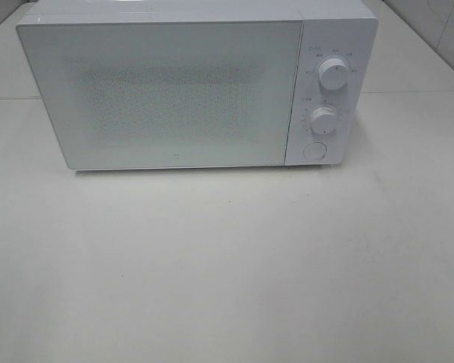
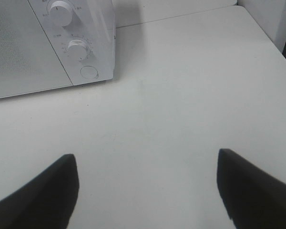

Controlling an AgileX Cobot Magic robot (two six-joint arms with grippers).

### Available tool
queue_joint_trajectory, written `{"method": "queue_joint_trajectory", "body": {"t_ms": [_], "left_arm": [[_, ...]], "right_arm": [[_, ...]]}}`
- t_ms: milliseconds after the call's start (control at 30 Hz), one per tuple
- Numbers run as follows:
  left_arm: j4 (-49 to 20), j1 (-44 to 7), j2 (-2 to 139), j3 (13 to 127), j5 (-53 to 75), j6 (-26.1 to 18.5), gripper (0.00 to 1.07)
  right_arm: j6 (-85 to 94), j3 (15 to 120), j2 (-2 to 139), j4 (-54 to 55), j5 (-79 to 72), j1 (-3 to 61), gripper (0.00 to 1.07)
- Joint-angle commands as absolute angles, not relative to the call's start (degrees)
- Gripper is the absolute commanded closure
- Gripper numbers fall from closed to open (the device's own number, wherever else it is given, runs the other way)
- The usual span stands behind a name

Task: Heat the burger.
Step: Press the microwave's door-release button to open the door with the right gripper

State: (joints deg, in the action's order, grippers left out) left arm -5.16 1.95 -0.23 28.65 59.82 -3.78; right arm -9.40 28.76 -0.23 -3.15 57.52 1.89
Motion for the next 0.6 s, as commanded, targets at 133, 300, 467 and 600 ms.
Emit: {"method": "queue_joint_trajectory", "body": {"t_ms": [133,300,467,600], "left_arm": [[-5.61,2.01,-1.6,28.42,59.42,-3.61,0.06],[-5.61,2.01,-1.6,28.42,59.42,-3.61,0.06],[-5.61,2.01,-1.6,28.42,59.42,-3.61,0.06],[-5.61,2.01,-1.6,28.42,59.42,-3.61,0.06]], "right_arm": [[-9.68,28.71,-1.83,-2.92,57.35,1.43,0.31],[-9.68,30.08,-1.26,-2.98,56.38,1.43,0.31],[-8.25,31.86,1.95,-3.04,54.09,1.43,0.31],[-7.56,31.91,4.93,-3.04,51.11,1.43,0.31]]}}
